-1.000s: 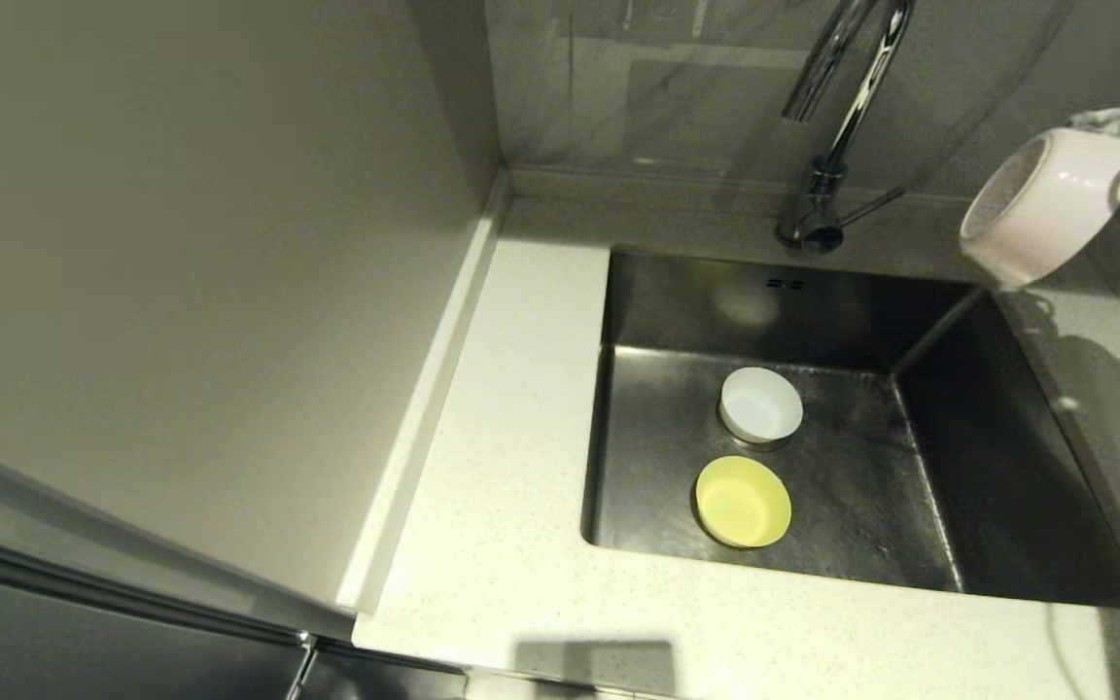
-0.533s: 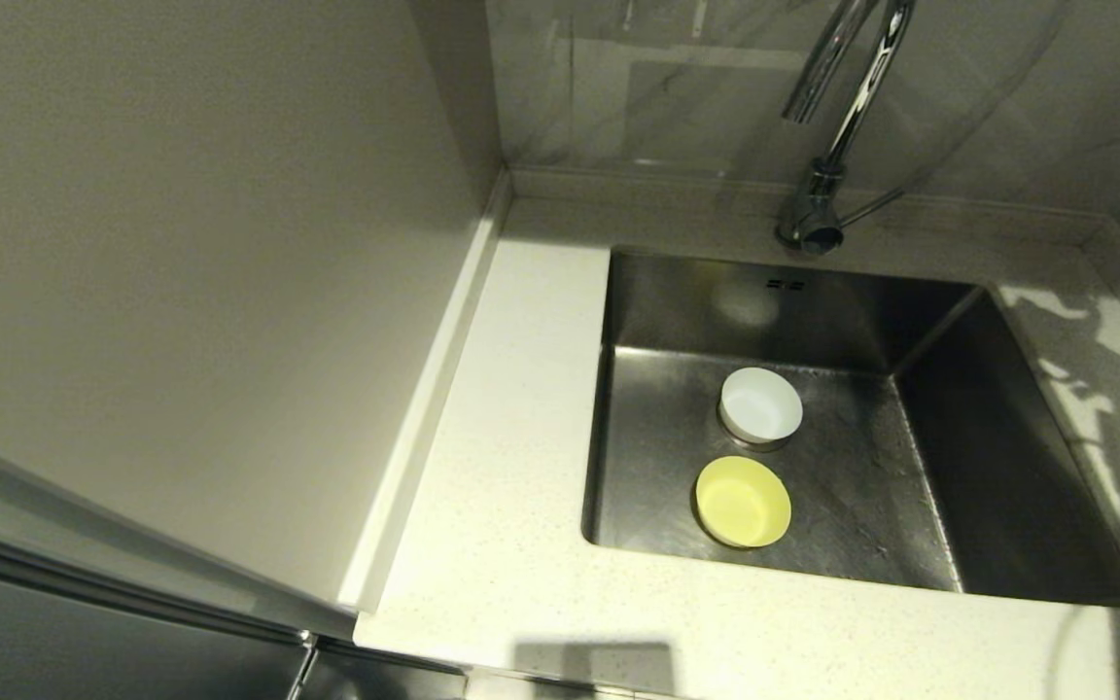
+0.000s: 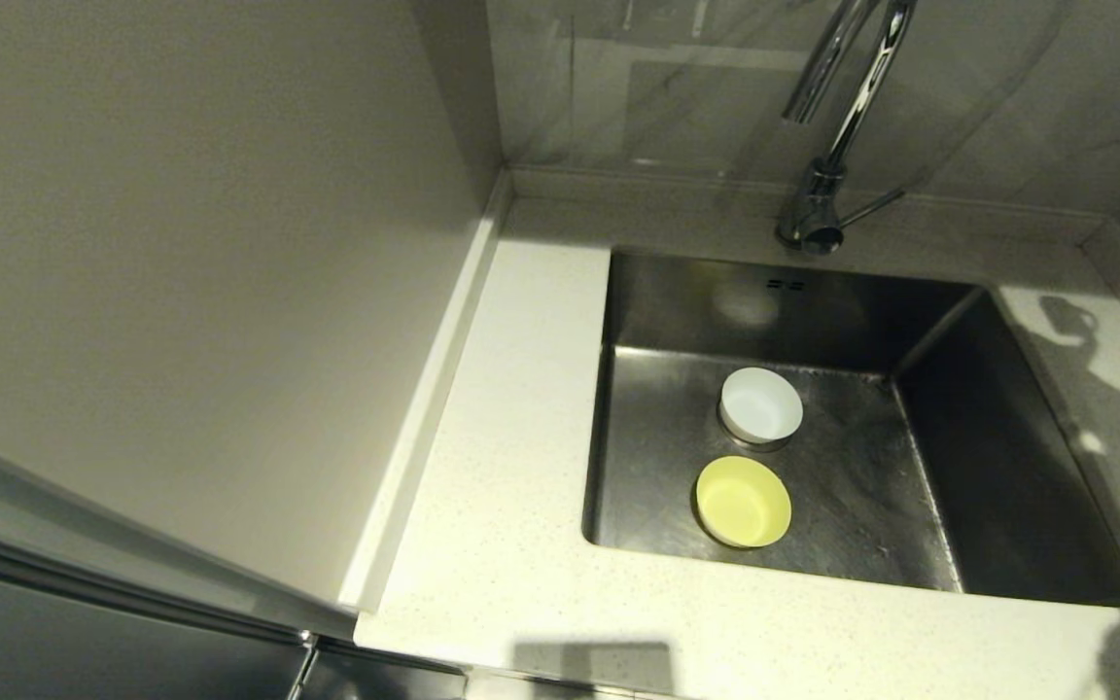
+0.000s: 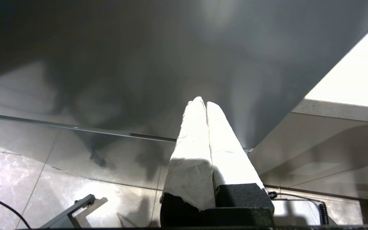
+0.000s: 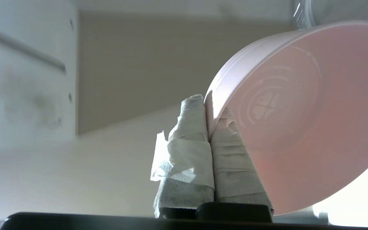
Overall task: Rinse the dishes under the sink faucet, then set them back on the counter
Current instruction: Put a bowl back to the table from the sink
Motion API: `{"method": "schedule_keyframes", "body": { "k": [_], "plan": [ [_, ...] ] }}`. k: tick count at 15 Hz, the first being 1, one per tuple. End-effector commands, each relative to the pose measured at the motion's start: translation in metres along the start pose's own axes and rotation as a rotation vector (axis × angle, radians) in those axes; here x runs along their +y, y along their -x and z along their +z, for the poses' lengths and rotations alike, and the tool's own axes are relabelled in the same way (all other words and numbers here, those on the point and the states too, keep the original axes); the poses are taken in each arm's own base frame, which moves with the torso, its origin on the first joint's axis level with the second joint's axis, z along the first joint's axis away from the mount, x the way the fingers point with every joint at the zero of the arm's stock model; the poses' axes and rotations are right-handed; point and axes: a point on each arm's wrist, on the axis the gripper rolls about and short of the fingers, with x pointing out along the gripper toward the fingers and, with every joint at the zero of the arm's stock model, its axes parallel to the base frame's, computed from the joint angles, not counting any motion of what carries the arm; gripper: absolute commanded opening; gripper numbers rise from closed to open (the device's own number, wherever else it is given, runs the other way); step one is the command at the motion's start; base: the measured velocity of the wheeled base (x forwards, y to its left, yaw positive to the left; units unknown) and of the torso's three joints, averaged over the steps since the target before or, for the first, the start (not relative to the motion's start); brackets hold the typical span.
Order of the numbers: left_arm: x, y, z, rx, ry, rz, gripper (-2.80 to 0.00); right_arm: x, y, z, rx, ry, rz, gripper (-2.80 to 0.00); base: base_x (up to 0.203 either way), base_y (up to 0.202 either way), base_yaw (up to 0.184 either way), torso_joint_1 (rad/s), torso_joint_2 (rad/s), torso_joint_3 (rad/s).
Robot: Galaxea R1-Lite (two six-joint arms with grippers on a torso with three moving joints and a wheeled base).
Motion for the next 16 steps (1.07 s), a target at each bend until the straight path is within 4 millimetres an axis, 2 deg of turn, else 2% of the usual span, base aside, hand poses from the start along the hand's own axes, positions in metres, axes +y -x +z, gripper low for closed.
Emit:
{"method": "schedule_keyframes", "body": {
  "k": [1, 3, 4, 6, 7, 8, 9, 10, 11, 13, 14, 16],
  "plan": [
    [0.000, 0.000, 0.000, -0.002, 0.001, 0.000, -2.80, -0.026, -0.002, 0.008, 0.003, -0.135, -0.057, -2.80, 0.000, 0.000, 0.000, 0.000, 0.00, 0.000],
    [0.000, 0.000, 0.000, -0.002, 0.001, 0.000, -2.80, -0.099, 0.004, 0.028, -0.118, -0.449, -0.210, -2.80, 0.000, 0.000, 0.000, 0.000, 0.00, 0.000],
    [0.000, 0.000, 0.000, -0.002, 0.001, 0.000, -2.80, -0.128, 0.007, 0.027, -0.191, -0.627, -0.302, -2.80, 0.000, 0.000, 0.000, 0.000, 0.00, 0.000],
    [0.000, 0.000, 0.000, -0.002, 0.001, 0.000, -2.80, -0.181, 0.006, 0.003, -0.289, -0.928, -0.595, -2.80, 0.000, 0.000, 0.000, 0.000, 0.00, 0.000],
    [0.000, 0.000, 0.000, -0.002, 0.001, 0.000, -2.80, -0.198, 0.010, -0.015, -0.347, -0.920, -0.814, -2.80, 0.000, 0.000, 0.000, 0.000, 0.00, 0.000],
    [0.000, 0.000, 0.000, -0.002, 0.001, 0.000, -2.80, -0.211, 0.017, -0.028, -0.415, -0.778, -1.081, -2.80, 0.000, 0.000, 0.000, 0.000, 0.00, 0.000],
    [0.000, 0.000, 0.000, -0.002, 0.001, 0.000, -2.80, -0.216, 0.027, -0.035, -0.471, -0.549, -1.329, -2.80, 0.000, 0.000, 0.000, 0.000, 0.00, 0.000],
    [0.000, 0.000, 0.000, -0.002, 0.001, 0.000, -2.80, -0.213, 0.034, -0.035, -0.457, -0.254, -1.511, -2.80, 0.000, 0.000, 0.000, 0.000, 0.00, 0.000],
    [0.000, 0.000, 0.000, -0.002, 0.001, 0.000, -2.80, -0.205, 0.036, -0.032, -0.389, 0.056, -1.618, -2.80, 0.000, 0.000, 0.000, 0.000, 0.00, 0.000],
    [0.000, 0.000, 0.000, -0.002, 0.001, 0.000, -2.80, -0.184, 0.028, -0.025, -0.188, 0.596, -1.665, -2.80, 0.000, 0.000, 0.000, 0.000, 0.00, 0.000],
    [0.000, 0.000, 0.000, -0.002, 0.001, 0.000, -2.80, -0.174, 0.018, -0.025, -0.106, 0.821, -1.650, -2.80, 0.000, 0.000, 0.000, 0.000, 0.00, 0.000],
    [0.000, 0.000, 0.000, -0.002, 0.001, 0.000, -2.80, -0.162, -0.013, -0.037, 0.010, 1.108, -1.544, -2.80, 0.000, 0.000, 0.000, 0.000, 0.00, 0.000]
  ]
}}
